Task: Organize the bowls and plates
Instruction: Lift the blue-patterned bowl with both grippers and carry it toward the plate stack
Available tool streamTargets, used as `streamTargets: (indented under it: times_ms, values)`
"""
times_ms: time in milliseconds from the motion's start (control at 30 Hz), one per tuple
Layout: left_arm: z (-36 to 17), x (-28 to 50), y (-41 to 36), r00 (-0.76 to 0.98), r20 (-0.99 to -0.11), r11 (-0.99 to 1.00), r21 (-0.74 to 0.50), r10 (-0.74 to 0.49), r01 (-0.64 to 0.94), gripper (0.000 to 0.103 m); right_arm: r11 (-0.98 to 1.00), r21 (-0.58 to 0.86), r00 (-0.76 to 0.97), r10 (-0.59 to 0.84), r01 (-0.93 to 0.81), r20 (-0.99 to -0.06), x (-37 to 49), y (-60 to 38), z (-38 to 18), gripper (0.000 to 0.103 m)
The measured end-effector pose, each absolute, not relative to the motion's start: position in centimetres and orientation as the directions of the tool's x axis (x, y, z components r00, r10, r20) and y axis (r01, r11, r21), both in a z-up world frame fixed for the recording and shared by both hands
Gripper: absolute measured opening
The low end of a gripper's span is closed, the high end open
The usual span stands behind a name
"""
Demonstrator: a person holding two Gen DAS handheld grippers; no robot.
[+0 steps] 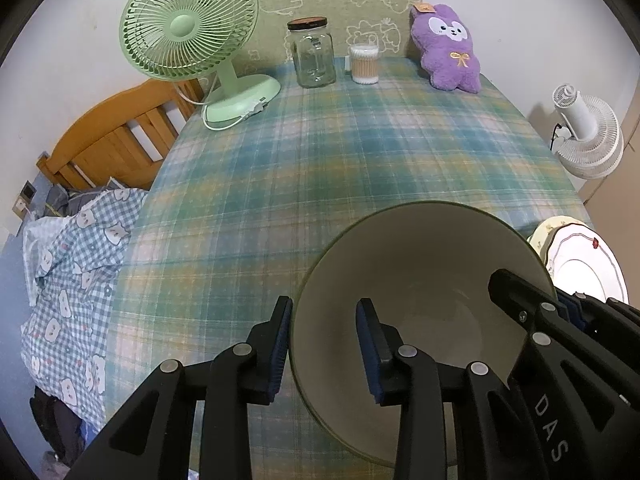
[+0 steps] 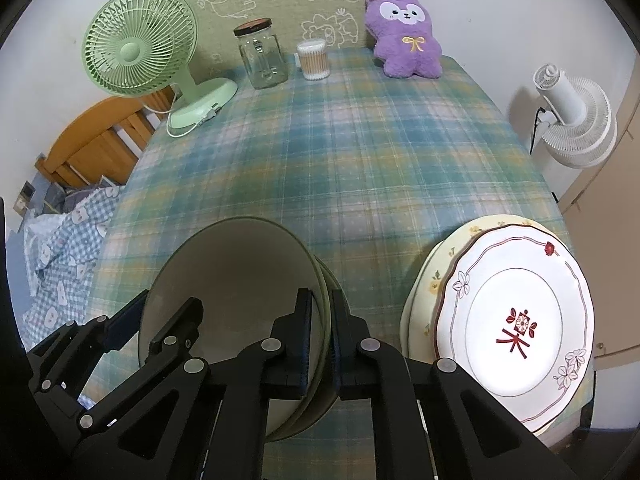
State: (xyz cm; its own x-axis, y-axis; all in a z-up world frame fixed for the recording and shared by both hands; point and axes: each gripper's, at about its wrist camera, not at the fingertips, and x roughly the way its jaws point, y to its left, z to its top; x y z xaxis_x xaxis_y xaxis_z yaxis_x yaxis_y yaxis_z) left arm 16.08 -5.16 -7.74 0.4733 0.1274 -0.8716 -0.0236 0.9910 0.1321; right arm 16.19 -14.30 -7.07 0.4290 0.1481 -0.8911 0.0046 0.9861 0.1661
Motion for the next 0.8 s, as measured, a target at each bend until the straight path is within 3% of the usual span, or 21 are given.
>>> streamTargets:
  times_ms: [600, 767, 800]
  values:
    - [-8.18, 16.18, -4.91, 0.466, -0.879, 0.995, 0.098, 0.097, -0.023, 0.037, 0.991, 0.135, 0.425, 0.128, -0.015, -0.896, 16.29, -13.88, -7.12, 0.012]
    - [-8.21, 16.14, -4.88, 0.456, -0.888, 0.998, 0.07, 0.061, 0.002, 0.045, 0.993, 0.114, 0.407, 0.121, -0.043, -0.905, 16.36, -13.62, -7.06, 0.014]
    - [-8.21, 16.12, -4.87, 0.452, -0.891, 0.998, 0.057, 0.046, 0.011, 0.053, 0.993, 0.113, 0.404, 0.122, -0.045, -0.907, 16.35, -13.6, -7.04, 0.014]
